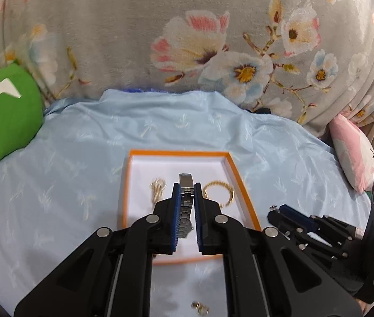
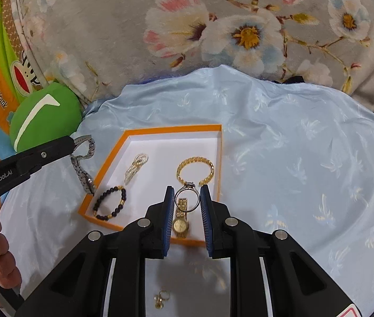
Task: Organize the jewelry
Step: 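Carry the silver watch and diamond ring with both tools into the orange box, then open both tools to drop the watch and ring in the box, then withdraw both open tools back over the remaining earrings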
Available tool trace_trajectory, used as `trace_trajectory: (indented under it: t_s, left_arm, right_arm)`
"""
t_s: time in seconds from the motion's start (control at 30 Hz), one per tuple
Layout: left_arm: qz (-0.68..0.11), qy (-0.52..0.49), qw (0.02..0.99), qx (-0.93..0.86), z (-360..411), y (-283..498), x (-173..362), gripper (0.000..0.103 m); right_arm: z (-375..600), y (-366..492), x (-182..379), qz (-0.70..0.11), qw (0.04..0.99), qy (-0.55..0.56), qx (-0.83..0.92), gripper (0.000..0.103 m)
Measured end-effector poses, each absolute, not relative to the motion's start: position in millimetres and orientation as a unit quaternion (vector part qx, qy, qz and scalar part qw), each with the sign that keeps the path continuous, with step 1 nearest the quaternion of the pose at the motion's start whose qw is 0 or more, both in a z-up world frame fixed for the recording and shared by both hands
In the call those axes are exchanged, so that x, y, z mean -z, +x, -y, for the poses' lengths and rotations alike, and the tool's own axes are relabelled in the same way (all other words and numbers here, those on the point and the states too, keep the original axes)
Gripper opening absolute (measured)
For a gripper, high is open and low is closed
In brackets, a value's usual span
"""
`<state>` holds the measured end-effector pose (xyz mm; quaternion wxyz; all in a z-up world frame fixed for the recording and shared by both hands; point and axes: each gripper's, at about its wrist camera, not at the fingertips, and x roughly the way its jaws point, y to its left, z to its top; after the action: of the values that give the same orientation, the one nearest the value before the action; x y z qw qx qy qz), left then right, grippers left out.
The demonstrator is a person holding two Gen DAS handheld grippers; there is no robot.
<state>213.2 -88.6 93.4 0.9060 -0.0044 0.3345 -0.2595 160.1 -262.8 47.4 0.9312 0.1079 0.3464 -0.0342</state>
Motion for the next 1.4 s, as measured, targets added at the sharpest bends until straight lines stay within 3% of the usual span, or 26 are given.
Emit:
trace_trajectory:
  t_s: [0.4, 0.83, 1.07, 1.4]
  left_arm:
    - [-0.359, 0.007, 0.901, 0.245, 143, 308, -57, 0.009]
    - [-0.371, -0.009, 0.897, 0.240, 145, 339, -32, 0.010]
    - [-0.369, -0.015, 0.901, 0.230, 131, 334, -40, 0.011]
    - [-0.358, -0.036, 0.910, 0.207, 54, 256, -59, 0.011]
  right_arm:
    - [278, 262, -29, -0.365, 0.924, 0.114, 0.024, 0.018]
    - [282, 308, -1, -0.398, 0.909, 0.119, 0.020, 0.019]
    - [289, 291, -16, -0.374, 0.919, 0.121, 0.034, 0.019]
    - [299, 162, -38, -0.344, 0.928, 0.122, 0.075, 0.026]
